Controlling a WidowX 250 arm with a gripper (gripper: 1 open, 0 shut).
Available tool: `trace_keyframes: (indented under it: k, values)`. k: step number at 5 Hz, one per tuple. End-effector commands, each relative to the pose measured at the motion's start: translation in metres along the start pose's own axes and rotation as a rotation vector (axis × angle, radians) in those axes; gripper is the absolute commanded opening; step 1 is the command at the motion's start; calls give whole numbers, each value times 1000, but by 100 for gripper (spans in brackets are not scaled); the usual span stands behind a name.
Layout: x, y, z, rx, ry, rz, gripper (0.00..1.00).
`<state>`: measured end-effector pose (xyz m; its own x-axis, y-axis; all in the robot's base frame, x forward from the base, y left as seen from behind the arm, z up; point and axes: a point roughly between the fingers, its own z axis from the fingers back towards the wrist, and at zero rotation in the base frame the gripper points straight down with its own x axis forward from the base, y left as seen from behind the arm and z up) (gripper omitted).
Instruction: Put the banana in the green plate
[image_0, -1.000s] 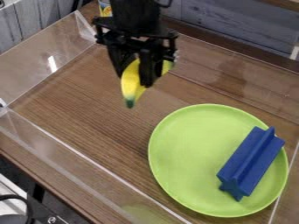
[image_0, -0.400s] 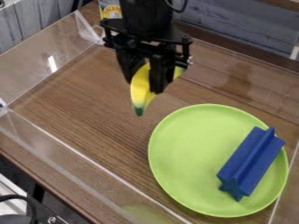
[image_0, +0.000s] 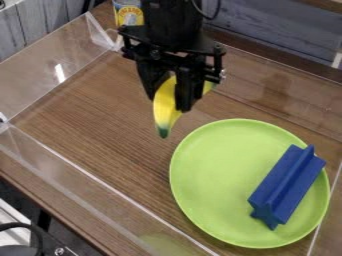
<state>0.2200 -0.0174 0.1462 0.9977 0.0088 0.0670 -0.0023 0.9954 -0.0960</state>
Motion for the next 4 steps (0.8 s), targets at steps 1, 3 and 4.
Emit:
trace_keyframes:
  k: [1, 3, 4]
  values:
    - [1, -5, 7, 2, -37, -11, 0]
    - [-2, -14, 6, 2, -40, -13, 0]
    - [-4, -19, 5, 4, -39, -11, 0]
